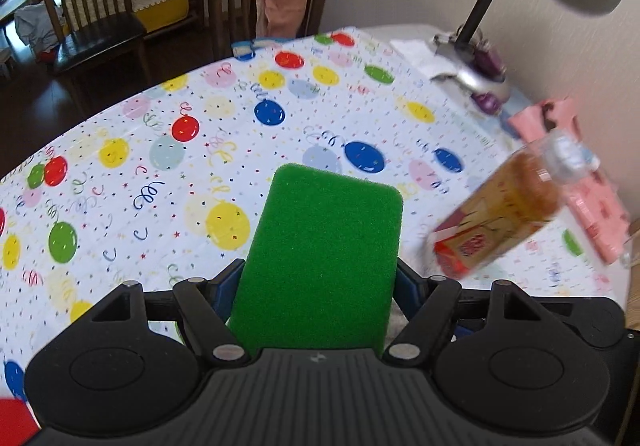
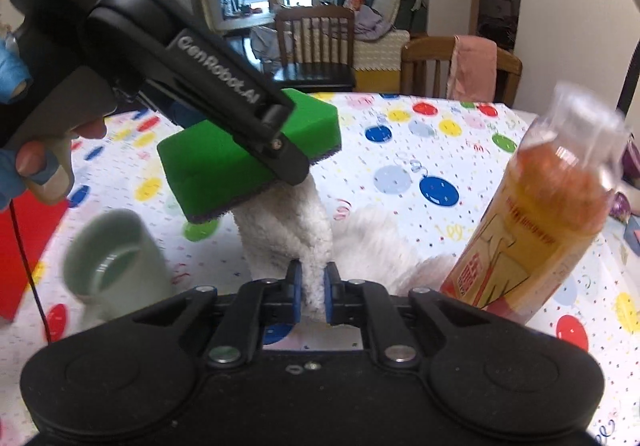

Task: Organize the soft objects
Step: 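Lift and carry the sponge and towel over the box with both tools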

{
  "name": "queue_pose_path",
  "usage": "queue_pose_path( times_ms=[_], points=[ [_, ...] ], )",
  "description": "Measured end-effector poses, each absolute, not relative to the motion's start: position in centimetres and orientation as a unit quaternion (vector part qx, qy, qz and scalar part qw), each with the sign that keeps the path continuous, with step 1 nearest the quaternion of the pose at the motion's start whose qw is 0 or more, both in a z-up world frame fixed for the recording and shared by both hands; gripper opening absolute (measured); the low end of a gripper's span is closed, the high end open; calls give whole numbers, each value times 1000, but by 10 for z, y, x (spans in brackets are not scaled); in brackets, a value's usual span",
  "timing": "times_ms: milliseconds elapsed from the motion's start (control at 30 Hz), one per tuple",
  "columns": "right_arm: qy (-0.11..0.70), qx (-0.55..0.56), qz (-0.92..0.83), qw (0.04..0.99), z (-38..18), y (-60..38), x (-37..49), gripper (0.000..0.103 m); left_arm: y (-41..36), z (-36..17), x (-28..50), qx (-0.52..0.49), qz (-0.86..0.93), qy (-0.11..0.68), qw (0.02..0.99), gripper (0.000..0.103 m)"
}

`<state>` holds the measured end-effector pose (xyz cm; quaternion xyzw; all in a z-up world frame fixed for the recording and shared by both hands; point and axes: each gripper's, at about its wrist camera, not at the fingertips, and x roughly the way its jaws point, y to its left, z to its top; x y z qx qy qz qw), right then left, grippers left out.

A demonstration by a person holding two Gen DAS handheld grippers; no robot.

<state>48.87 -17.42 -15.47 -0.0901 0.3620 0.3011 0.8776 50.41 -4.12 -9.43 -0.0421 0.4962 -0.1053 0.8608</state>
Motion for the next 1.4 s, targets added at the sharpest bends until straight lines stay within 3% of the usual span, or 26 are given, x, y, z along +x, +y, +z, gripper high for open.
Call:
queue_pose_path(
  times_ms=[433, 833, 1400],
  points=[
    [333, -134, 312, 880, -105, -183, 449, 10, 5, -31, 428, -96, -110, 459, 876, 72],
    [316, -129, 319, 884, -49, -186, 406, 10, 77, -18, 349, -75, -20, 453, 888, 72],
    [277, -123, 384, 872, 18, -101, 336, 10, 192, 11, 235, -100, 54, 434, 893, 72]
  ],
)
